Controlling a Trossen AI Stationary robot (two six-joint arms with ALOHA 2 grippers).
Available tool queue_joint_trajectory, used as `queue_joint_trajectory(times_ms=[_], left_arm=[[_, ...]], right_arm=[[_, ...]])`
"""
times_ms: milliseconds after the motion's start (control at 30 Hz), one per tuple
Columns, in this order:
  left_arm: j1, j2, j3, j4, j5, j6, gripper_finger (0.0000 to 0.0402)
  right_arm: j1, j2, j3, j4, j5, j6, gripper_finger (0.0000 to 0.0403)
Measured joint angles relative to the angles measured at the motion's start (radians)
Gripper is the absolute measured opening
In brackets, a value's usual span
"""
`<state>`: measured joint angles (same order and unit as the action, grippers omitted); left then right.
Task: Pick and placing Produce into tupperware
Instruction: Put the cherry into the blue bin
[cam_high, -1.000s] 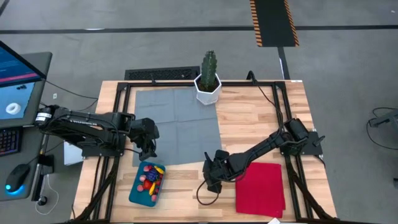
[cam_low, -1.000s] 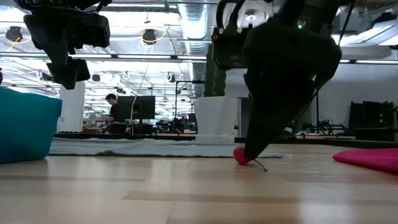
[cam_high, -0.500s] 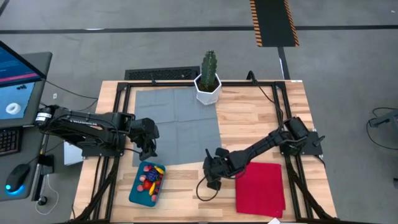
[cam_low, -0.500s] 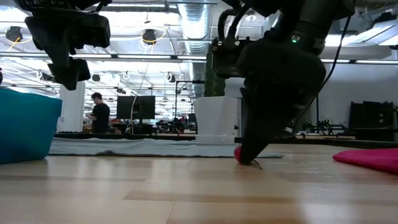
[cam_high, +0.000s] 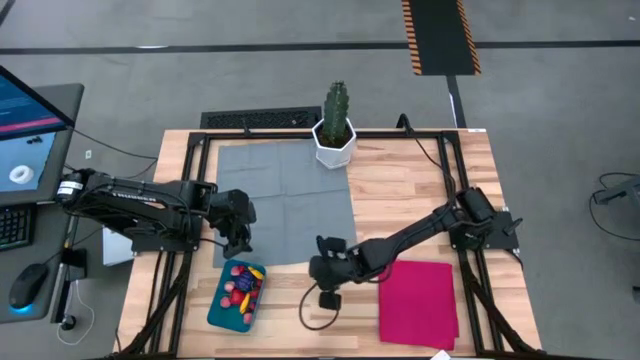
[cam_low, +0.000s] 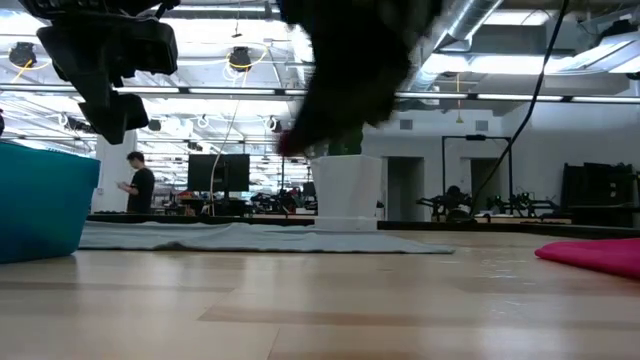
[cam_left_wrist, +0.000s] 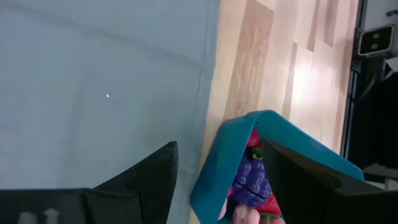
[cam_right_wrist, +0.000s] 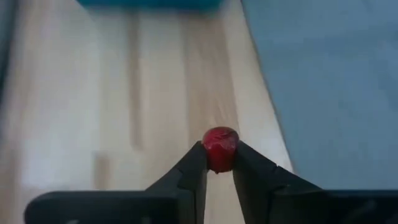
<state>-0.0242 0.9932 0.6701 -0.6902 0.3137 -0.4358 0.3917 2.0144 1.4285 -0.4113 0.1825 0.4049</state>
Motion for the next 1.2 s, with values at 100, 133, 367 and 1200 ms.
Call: queue_joint_trajectory(times_ms=[100, 133, 367, 1200], left_arm=[[0.0, 0.0, 0.0, 0.0, 0.015, 0.006, 0.0224], [0.0, 0.0, 0.0, 0.0, 0.015, 0.006, 0.0224], [0.0, 0.0, 0.0, 0.0, 0.013, 0.006, 0.0224], [-0.001, -0.034, 0.001, -0.04, -0.066, -0.02, 0.0224]], right_arm=[[-0.008, 0.0, 0.054, 0.084, -0.039, -0.073, 0.0095], [-0.012, 0.0, 0.069, 0.129, -0.077, -0.096, 0.0096], [-0.047, 0.002, 0.148, 0.273, -0.192, -0.191, 0.0096], [-0.088, 0.557, 0.927, -0.003, -0.326, -0.338, 0.017]])
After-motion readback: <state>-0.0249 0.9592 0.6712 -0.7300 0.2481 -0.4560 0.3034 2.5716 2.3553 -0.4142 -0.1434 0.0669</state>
